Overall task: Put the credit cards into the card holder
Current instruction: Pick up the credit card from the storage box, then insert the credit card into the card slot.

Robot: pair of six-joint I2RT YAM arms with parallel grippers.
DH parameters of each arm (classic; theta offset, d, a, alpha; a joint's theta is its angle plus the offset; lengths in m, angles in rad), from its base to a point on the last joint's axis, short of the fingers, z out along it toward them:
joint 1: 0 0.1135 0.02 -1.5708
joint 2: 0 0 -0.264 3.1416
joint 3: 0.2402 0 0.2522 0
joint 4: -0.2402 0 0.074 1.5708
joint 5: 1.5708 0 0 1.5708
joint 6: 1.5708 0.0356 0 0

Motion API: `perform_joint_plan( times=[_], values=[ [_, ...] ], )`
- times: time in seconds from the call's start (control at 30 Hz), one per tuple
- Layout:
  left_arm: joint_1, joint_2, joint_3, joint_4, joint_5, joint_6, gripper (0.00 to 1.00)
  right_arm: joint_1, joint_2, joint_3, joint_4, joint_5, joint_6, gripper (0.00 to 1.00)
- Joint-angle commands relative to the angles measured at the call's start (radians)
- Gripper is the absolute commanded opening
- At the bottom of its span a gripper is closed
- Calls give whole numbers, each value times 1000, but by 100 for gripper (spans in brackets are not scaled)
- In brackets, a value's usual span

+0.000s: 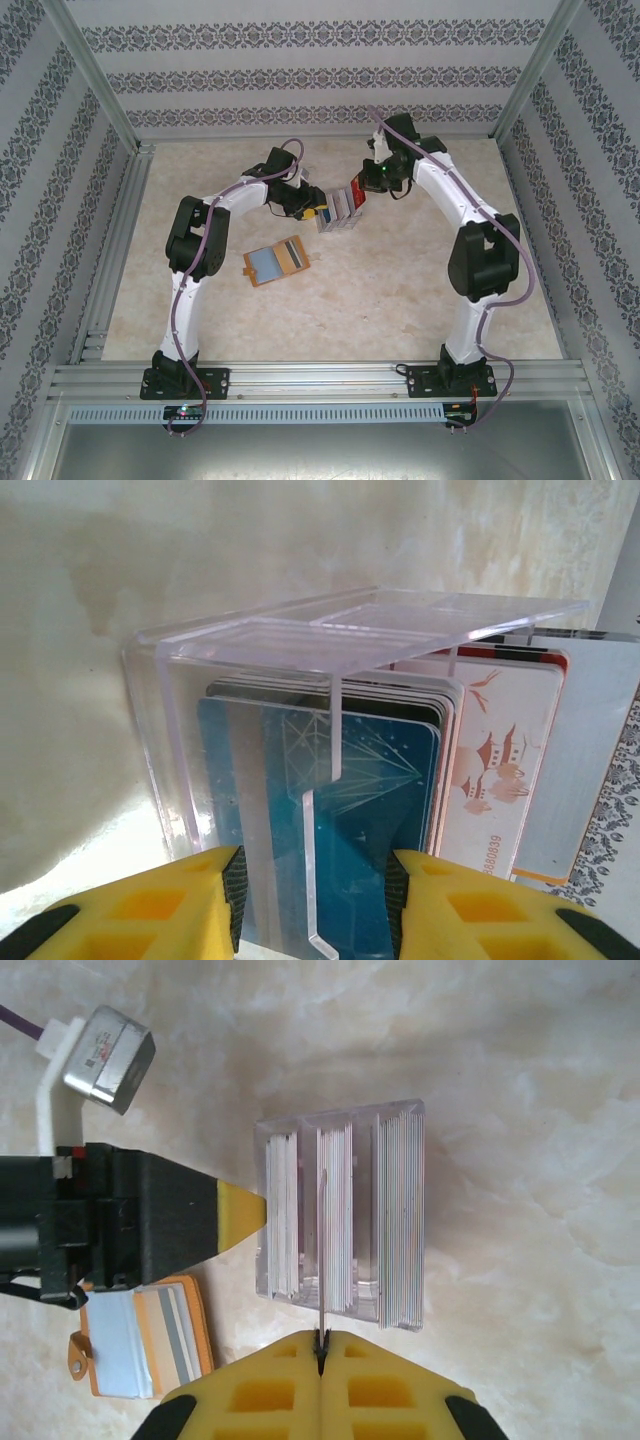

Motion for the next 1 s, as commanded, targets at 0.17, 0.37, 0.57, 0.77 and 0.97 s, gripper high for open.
perform_joint_plan(
  times=[0.17,0.37,0.57,0.77,0.97],
  values=[
    [3,-133,-95,44,-83,15,43,39,-130,-192,204,-93,34,6],
    [24,-178,-155,2,-108,27,42,40,-140,-343,445,-371,200,7],
    [34,-253,-221,-41,-162,46,42,89,-144,-403,459,-388,195,8],
    [71,-373,-437,84,-191,-72,41,137,-136,-474,518,-398,196,8],
    [108,-538,-634,135,-281,-139,41,171,-125,-526,573,-424,204,8]
  ],
)
